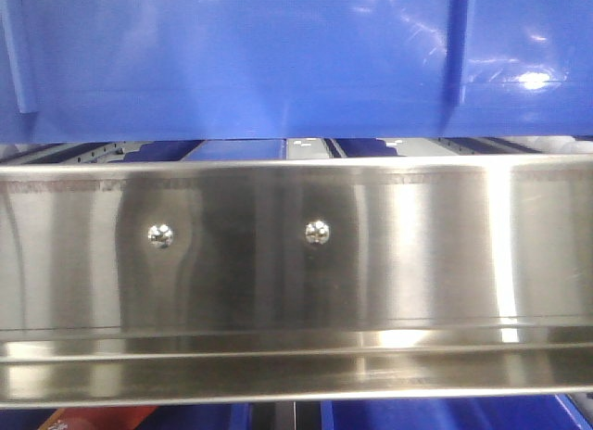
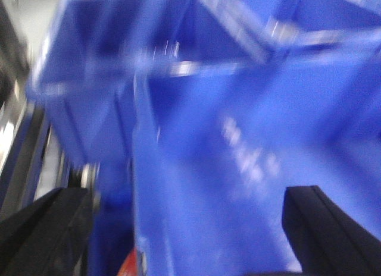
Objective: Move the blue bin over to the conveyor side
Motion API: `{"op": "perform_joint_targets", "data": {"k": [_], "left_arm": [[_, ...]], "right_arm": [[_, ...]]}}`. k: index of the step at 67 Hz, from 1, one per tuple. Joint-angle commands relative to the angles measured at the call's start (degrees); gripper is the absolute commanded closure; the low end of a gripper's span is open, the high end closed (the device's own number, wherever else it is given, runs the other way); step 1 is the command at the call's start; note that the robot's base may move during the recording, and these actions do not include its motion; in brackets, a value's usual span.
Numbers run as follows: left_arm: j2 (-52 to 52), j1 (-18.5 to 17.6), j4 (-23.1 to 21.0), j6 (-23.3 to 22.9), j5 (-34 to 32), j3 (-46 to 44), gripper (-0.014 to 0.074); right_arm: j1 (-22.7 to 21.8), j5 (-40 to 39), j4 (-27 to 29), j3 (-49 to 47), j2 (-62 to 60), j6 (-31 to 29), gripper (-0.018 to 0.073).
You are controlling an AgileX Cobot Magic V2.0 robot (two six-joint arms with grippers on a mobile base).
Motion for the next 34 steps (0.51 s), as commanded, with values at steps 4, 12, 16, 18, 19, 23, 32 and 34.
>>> {"op": "perform_joint_targets", "data": {"k": [4,12,16,18,19,23,32,34], "left_arm": [[4.6,-0.4,1.7,-0.6,6.6,-5.8,0.0046],[9.0,-0.4,4.2,-0.6,8.2,-11.3,0.0046],[10.4,-0.4,4.8,-0.6,8.2,-13.3,0.0046],[11.1,-0.4,4.8,-0.6,8.2,-13.9,0.0046],[11.4,-0.4,4.8,-0.6,8.2,-14.2,0.0046],[12.3,-0.4,4.8,-0.6,8.2,-15.2,0.0046],[14.5,-0.4,4.5,-0.6,8.2,-15.2,0.0046],[14.9,-0.4,4.5,-0.6,8.2,-15.1,0.0046]], "right_arm": [[0.1,9.4,-0.2,-9.0,6.7,2.8,0.0001],[0.1,9.4,-2.4,-14.5,11.3,5.0,0.0001],[0.1,9.4,-4.1,-16.0,12.8,6.7,0.0001],[0.1,9.4,-5.5,-16.3,13.1,7.4,0.0001],[0.1,9.4,-6.0,-16.4,13.3,7.9,0.0001],[0.1,9.4,-8.0,-16.6,14.1,8.4,0.0001],[0.1,9.4,-8.4,-16.5,15.7,8.5,0.0001],[0.2,9.4,-8.4,-16.3,16.1,8.5,0.0001]]}}
